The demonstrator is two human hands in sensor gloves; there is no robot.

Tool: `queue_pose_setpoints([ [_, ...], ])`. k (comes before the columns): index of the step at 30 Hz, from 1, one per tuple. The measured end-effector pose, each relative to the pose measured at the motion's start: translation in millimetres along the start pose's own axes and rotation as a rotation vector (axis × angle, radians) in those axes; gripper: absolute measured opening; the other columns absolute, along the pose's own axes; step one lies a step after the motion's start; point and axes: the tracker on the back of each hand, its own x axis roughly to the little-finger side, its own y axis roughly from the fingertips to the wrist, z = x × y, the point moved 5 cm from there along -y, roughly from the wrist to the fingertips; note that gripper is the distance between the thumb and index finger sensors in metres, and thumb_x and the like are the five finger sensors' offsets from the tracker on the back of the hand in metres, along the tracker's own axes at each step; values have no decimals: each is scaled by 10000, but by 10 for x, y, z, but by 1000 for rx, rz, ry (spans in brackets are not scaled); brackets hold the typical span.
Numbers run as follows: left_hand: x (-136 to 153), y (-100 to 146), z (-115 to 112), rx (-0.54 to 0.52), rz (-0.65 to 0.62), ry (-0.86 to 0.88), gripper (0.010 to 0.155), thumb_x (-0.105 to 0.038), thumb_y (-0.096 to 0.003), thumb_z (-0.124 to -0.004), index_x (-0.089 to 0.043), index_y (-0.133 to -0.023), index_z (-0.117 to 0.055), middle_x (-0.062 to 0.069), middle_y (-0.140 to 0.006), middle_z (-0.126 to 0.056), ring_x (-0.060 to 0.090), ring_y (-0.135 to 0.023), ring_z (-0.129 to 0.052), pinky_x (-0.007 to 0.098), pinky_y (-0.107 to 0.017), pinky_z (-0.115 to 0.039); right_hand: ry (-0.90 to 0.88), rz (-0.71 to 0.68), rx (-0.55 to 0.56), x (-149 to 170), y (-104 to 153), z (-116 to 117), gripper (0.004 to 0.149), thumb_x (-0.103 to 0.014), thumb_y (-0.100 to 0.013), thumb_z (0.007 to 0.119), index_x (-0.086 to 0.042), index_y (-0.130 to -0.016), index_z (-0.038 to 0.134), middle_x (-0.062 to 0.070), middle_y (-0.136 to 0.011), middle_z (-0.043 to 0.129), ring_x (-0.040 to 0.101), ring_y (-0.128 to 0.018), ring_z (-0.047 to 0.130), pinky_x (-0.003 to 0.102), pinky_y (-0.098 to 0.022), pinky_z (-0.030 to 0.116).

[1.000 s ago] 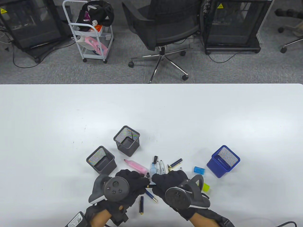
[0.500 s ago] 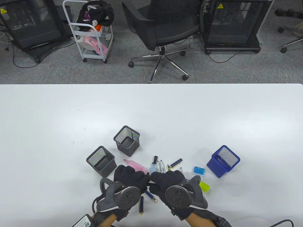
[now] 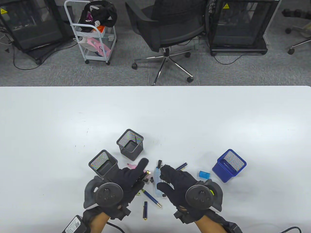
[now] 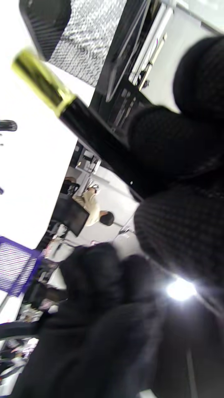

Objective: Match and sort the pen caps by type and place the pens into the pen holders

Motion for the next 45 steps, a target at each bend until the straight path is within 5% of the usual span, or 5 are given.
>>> queue_pose_setpoints([
  [4,223,31,406,-117,71,60,910,-224,-451,-942,-419,-1118,-355,109,-864,-938,339,-502,-1092,577,-417,-889,14,19,-21,94,-6,28,659,-465,-446,805,-81,-941,599,161,-807,919,326,-636,1017,527,-536,825],
  [11,625,193,792,-264,213,70,595,-288,-481,-875,-346,-1022,-635,110,-870,-960,391,-581,-1069,632,-477,-820,51,26,-42,141,-21,53,655,-470,-454,794,-81,-943,598,167,-813,915,334,-643,1018,534,-540,822],
  [15,835,225,720,-247,304,50,514,-308,-479,-880,-272,-967,-724,119,-884,-971,420,-697,-1048,656,-516,-785,57,35,-49,155,-19,51,656,-475,-456,792,-81,-944,601,169,-814,916,336,-646,1017,536,-541,821],
  [28,1044,54,179,-101,441,-113,489,-412,-480,-838,-180,-909,-868,181,-847,-1005,468,-695,-1036,671,-548,-746,89,56,-112,205,-16,123,660,-484,-458,794,-86,-949,605,172,-826,911,346,-661,1010,546,-548,811],
  [45,980,53,148,-51,460,-207,548,-420,-484,-824,-174,-973,-800,182,-954,-908,488,-838,-893,716,-604,-646,114,64,-138,228,-20,135,671,-493,-458,792,-92,-958,597,170,-842,900,344,-680,999,553,-556,801],
])
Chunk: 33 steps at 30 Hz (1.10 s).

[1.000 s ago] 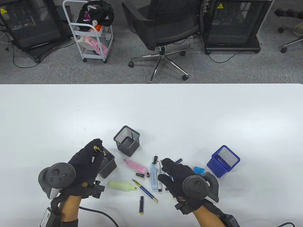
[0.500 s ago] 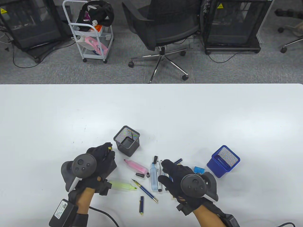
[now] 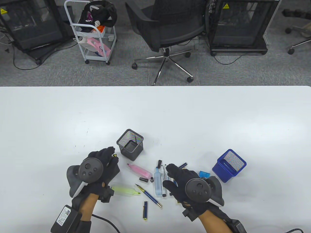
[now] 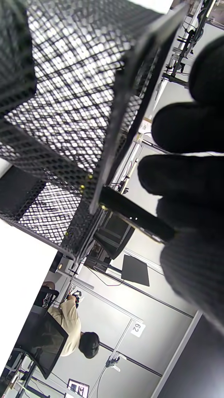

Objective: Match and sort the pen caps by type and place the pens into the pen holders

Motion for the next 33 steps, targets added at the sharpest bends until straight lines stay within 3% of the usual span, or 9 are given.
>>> queue_pose_setpoints([
  [5,-220,116,252,-82,-94,-45,632,-431,-475,-838,-195,-1043,-692,183,-1045,-793,520,-921,-783,742,-623,-597,2,9,0,21,0,-6,672,-495,-459,791,-91,-960,596,173,-844,897,348,-682,996,553,-557,800],
  [10,-675,358,297,-101,-353,-218,642,-412,-448,-886,-200,-1025,-703,158,-979,-831,412,-816,-882,664,-586,-701,5,12,2,37,4,-16,673,-495,-459,791,-90,-960,597,172,-845,897,349,-681,996,554,-557,800],
  [12,-867,448,151,16,-501,-281,624,-399,-417,-926,-236,-993,-754,91,-931,-909,325,-740,-982,605,-553,-790,5,15,5,49,8,-26,672,-496,-459,790,-91,-960,596,172,-845,896,348,-682,996,554,-557,800],
  [13,-941,490,0,129,-549,-302,602,-384,-410,-947,-250,-974,-783,74,-919,-933,313,-734,-999,597,-547,-802,4,18,7,61,13,-33,674,-497,-459,790,-90,-960,596,171,-844,898,348,-681,997,553,-557,801],
  [18,-943,520,-579,381,-536,-511,598,-385,-389,-974,-274,-954,-812,37,-907,-975,312,-768,-1030,586,-554,-823,-2,36,8,130,39,-59,674,-498,-458,791,-89,-959,599,171,-843,899,348,-681,997,554,-556,801],
  [21,-833,519,-831,486,-512,-542,620,-384,-387,-978,-269,-969,-798,49,-932,-961,349,-811,-1014,625,-572,-789,-4,47,5,174,48,-69,675,-501,-458,791,-89,-958,600,172,-843,899,349,-680,997,554,-556,800],
  [25,-741,518,-1003,518,-480,-635,628,-378,-389,-977,-252,-976,-790,78,-936,-956,405,-813,-1003,700,-570,-764,-6,53,4,200,46,-68,678,-504,-458,791,-88,-959,600,172,-842,900,351,-680,996,555,-556,799],
  [33,-636,511,-1255,559,-435,-719,587,-329,-398,-983,-205,-951,-829,139,-892,-979,468,-783,-984,679,-635,-711,-8,63,12,239,59,-104,679,-505,-459,788,-87,-960,599,174,-843,899,354,-681,995,557,-557,798],
])
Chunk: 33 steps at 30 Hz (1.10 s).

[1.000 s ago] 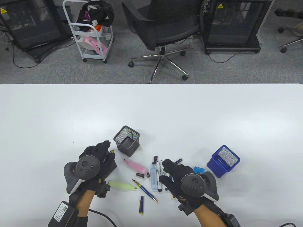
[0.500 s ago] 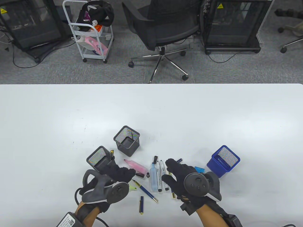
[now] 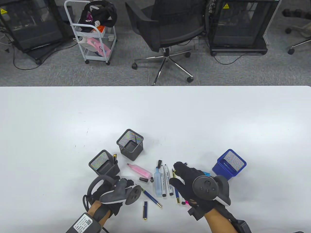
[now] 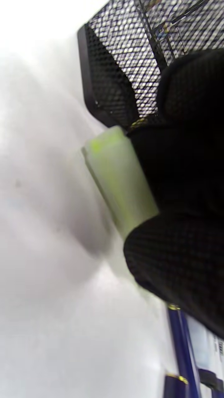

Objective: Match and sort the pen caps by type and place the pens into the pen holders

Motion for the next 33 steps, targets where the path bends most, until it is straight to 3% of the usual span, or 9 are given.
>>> queue_pose_setpoints([
  [5,-69,-32,-45,-5,-6,-57,578,-310,-393,-990,-190,-937,-837,159,-862,-977,456,-748,-991,697,-624,-707,-1,0,2,2,0,2,679,-504,-459,789,-87,-960,598,173,-844,898,353,-682,994,557,-557,798],
  [6,-76,-37,-42,-10,-8,-60,571,-304,-392,-990,-186,-931,-843,162,-852,-982,453,-738,-998,740,-570,-710,0,-1,3,2,0,2,679,-504,-460,788,-87,-960,597,175,-844,898,353,-682,995,556,-557,799],
  [11,-61,-25,-38,5,-14,-31,539,-292,-401,-981,-176,-914,-862,162,-827,-998,436,-718,-1009,730,-577,-713,-4,3,10,21,6,-12,676,-502,-460,787,-88,-959,599,173,-843,899,353,-681,995,557,-557,799],
  [18,69,185,352,-152,-34,252,544,-344,-447,-871,-157,-953,-798,149,-829,-976,355,-661,-1045,678,-539,-786,-3,11,13,51,4,-33,672,-500,-461,787,-88,-959,603,173,-843,899,352,-679,996,554,-555,801],
  [22,172,264,453,-243,-74,484,547,-359,-469,-812,-132,-964,-757,163,-822,-951,326,-596,-1059,657,-523,-799,-1,13,7,52,1,-31,669,-499,-461,787,-90,-959,604,174,-841,901,355,-677,996,549,-550,806],
  [25,243,302,487,-297,-80,559,545,-374,-474,-787,-123,-956,-753,161,-804,-955,310,-561,-1073,642,-503,-816,21,21,-17,49,-2,-25,663,-497,-461,791,-92,-956,617,178,-838,905,359,-672,998,541,-537,817],
  [29,239,330,509,-352,-102,629,546,-384,-473,-784,-109,-943,-766,164,-771,-972,295,-514,-1096,613,-466,-848,215,80,-52,67,-1,-77,633,-482,-455,820,-103,-940,670,173,-803,940,352,-630,1021,503,-491,851],
  [33,203,344,547,-364,-112,623,543,-390,-472,-792,-110,-937,-779,158,-760,-985,291,-503,-1109,600,-450,-863,365,324,-121,267,46,-153,632,-451,-442,871,-100,-935,688,181,-791,949,360,-614,1026,484,-463,861],
])
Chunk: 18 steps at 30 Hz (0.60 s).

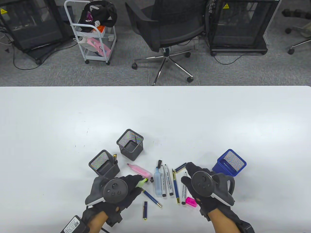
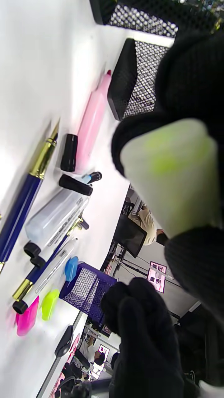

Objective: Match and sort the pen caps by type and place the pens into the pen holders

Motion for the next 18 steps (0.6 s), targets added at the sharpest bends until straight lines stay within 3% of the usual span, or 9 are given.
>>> queue_pose_setpoints([
  [3,-16,8,0,1,-3,-5,543,-395,-472,-800,-109,-934,-787,157,-752,-993,290,-498,-1117,594,-443,-870,8,182,-141,222,-4,85,651,-428,-440,901,-70,-937,681,211,-784,943,381,-600,1020,487,-444,859],
  [8,-20,13,-8,5,-6,-8,539,-399,-473,-808,-110,-928,-797,158,-748,-998,296,-499,-1119,595,-443,-870,190,255,-277,295,-43,264,668,-380,-427,945,-73,-952,669,217,-825,921,386,-650,1006,496,-471,849],
  [13,-35,19,-20,9,-13,-24,537,-403,-471,-813,-114,-924,-805,158,-747,-1003,298,-504,-1123,597,-444,-871,333,339,-298,317,-74,437,667,-360,-417,970,-101,-957,674,193,-892,889,368,-764,967,486,-497,843],
  [18,-35,29,7,-9,-13,-25,534,-405,-468,-824,-113,-914,-823,158,-738,-1018,300,-502,-1135,592,-437,-881,410,341,-309,271,-95,563,662,-348,-407,983,-95,-938,680,173,-883,899,351,-773,978,450,-475,870],
])
